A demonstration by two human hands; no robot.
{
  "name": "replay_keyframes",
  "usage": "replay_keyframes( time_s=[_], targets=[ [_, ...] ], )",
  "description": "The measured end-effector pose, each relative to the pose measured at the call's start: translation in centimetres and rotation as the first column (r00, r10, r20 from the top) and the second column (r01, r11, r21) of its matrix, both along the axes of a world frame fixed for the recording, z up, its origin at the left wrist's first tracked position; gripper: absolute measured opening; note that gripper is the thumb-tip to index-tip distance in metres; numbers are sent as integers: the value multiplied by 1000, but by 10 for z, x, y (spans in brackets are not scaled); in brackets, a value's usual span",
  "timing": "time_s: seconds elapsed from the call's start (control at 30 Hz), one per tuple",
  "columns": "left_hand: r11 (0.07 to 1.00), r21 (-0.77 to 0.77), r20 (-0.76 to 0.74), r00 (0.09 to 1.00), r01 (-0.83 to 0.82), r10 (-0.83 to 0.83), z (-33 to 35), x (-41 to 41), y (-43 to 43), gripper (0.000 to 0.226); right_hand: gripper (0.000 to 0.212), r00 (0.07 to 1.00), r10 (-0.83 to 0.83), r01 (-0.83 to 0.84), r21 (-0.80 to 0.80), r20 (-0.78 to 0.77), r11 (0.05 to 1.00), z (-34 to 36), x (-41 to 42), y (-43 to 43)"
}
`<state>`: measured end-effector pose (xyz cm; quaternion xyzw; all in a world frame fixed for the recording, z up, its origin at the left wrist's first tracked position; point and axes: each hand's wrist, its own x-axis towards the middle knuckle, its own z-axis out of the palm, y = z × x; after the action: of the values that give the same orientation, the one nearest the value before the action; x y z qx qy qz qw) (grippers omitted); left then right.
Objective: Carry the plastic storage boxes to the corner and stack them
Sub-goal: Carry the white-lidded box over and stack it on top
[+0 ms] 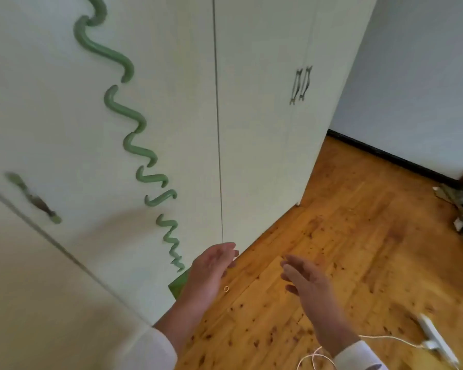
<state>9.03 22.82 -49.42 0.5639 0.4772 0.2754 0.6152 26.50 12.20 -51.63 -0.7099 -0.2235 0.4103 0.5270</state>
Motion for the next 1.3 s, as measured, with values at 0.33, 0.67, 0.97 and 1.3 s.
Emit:
replay_keyframes(
  time_s=[0.33, 0.67, 0.97, 1.3],
  targets=[
    [962, 111, -8, 969, 248, -249, 26, 145, 37, 15, 19, 967, -255, 255, 72, -8, 964, 20, 101, 18],
    [930, 125, -1, 938, 345, -348, 30, 299, 111, 13, 19, 869, -496, 493, 109, -5, 863, 48, 226, 76],
    [865, 121, 8, 871, 487, -491, 31, 437, 171, 14, 24, 804, -595, 590, 122, 6, 798, 53, 332, 113],
    [804, 127, -35, 813, 580, -581, 14, 581, 178, 15, 24, 754, -656, 653, 104, -5, 750, 39, 465, 115]
  ],
)
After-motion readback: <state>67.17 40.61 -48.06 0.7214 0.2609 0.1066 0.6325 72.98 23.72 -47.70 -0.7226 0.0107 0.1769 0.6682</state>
